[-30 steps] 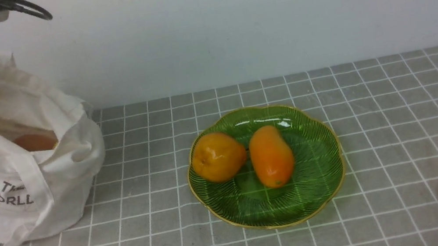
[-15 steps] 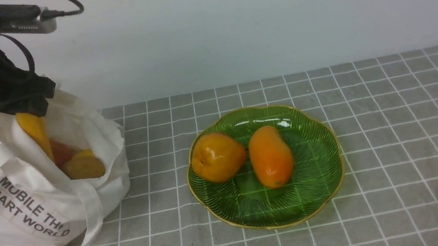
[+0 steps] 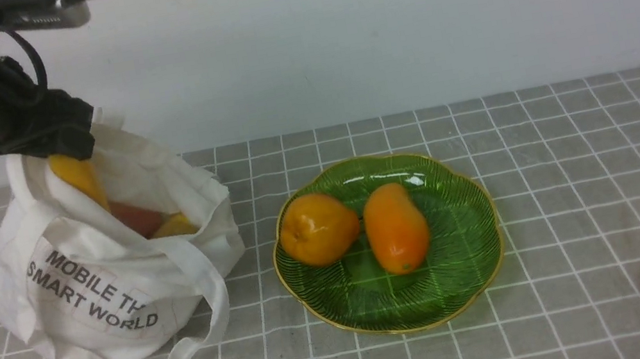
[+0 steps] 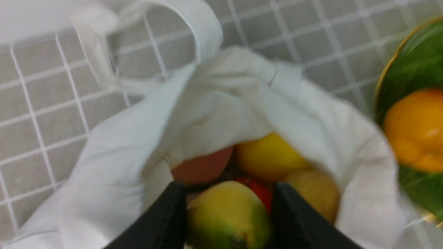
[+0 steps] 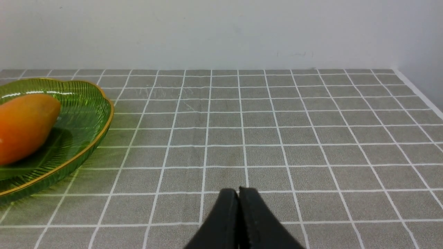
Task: Take the fruit out of the bag on the grey coffee tablecloth and place them on the plate.
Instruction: 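Reach into the white bag and grasp the banana with the left gripper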
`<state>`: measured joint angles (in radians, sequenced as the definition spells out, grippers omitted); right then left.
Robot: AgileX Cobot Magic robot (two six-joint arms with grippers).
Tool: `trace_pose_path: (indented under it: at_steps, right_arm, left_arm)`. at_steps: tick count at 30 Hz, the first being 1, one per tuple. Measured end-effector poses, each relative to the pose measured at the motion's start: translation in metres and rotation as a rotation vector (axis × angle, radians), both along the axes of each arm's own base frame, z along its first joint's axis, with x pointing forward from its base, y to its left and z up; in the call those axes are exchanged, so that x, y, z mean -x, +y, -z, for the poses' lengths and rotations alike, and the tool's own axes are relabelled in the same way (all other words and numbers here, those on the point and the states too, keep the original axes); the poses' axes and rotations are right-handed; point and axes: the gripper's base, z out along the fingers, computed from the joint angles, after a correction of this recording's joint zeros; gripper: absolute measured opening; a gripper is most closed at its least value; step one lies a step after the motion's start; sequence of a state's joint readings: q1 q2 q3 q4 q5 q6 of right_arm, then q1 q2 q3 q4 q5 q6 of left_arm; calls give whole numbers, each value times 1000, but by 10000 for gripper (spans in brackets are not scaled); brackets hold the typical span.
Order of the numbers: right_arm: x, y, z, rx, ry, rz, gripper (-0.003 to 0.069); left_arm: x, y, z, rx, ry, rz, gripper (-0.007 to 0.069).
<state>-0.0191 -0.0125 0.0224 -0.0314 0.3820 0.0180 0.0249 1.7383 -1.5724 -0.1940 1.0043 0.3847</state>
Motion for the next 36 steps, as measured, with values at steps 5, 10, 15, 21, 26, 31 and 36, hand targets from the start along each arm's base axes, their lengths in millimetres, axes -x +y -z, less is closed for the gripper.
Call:
trace_pose_path:
  at_steps: [5,10,15,21,26,31,36]
  right_arm:
    - [0,0,0,0,0,0,-15]
    - [0,0,0,0,0,0,-15]
    - [0,0,0,0,0,0,-15]
    - [0,0,0,0,0,0,-15]
    - [0,0,0,0,0,0,-15]
    - [0,0,0,0,0,0,-15]
    - [0,0,0,0,0,0,-15]
  left_arm:
    - [-1,7,5,-90,16,3,282]
    - [-3,5,5,-60,7,1,313]
    - [-6,1,11,-6,24,1,498]
    - [-8,0,14,3,30,3,589]
    - [-8,-21,13,-7,1,132,586]
    - [-6,-54,12,-23,-29,233,582]
    - [-7,-63,13,-143,-53,247,582]
